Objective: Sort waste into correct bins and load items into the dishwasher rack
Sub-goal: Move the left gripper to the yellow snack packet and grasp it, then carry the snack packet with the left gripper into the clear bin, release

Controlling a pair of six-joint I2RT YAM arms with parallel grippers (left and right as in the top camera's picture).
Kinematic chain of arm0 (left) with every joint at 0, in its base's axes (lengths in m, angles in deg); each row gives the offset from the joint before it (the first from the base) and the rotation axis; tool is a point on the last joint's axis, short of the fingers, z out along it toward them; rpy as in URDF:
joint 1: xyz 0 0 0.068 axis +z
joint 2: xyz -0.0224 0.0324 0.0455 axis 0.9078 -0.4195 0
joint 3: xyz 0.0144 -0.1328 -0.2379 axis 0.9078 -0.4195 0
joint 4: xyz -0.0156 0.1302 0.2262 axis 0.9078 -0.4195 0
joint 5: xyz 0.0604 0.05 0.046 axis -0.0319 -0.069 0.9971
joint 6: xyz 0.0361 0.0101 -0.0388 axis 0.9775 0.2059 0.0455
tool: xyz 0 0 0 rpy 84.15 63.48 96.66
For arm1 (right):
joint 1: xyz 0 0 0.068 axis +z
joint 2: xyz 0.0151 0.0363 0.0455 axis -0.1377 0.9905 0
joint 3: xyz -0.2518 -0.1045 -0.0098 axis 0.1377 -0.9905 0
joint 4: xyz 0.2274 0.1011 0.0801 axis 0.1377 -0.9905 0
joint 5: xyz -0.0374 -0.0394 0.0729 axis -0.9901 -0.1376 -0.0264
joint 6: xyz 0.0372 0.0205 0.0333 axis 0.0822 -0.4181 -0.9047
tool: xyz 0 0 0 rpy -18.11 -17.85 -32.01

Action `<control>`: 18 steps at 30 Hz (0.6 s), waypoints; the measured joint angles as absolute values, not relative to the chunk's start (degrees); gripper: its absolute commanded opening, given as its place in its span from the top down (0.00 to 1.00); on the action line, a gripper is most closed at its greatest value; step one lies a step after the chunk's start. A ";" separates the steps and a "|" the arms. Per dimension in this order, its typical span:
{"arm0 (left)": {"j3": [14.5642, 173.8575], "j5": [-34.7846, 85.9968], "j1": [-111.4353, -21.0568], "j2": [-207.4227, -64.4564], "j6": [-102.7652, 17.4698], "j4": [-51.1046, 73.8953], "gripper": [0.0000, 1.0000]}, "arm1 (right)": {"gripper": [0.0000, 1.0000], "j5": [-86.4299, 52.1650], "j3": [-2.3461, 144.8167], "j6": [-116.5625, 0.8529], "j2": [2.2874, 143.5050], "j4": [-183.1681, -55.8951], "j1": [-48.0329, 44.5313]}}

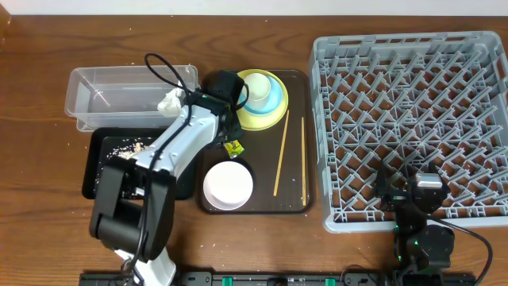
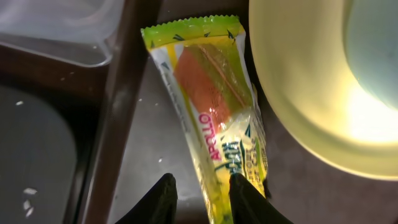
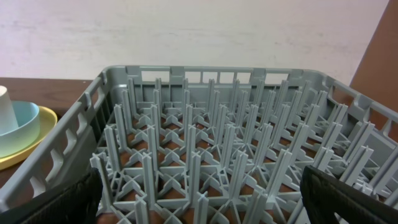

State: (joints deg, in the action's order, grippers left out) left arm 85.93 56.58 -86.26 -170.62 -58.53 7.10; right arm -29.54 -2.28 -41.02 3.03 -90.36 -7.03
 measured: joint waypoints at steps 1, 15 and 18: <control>85.93 56.58 -86.26 -171.10 -58.66 7.47 0.69 | 0.01 -29.54 -2.26 -41.05 3.03 -90.36 -7.03; 85.93 56.51 -86.32 -175.66 -59.29 9.31 0.94 | 0.01 -29.54 -2.28 -41.02 3.03 -90.36 -7.03; 85.93 56.40 -86.32 -175.66 -59.01 9.61 0.94 | 0.01 -29.54 -2.28 -41.02 3.03 -90.36 -7.03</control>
State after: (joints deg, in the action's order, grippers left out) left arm 85.93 56.40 -86.32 -175.66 -59.01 9.61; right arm -29.54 -2.28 -41.02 3.03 -90.36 -7.03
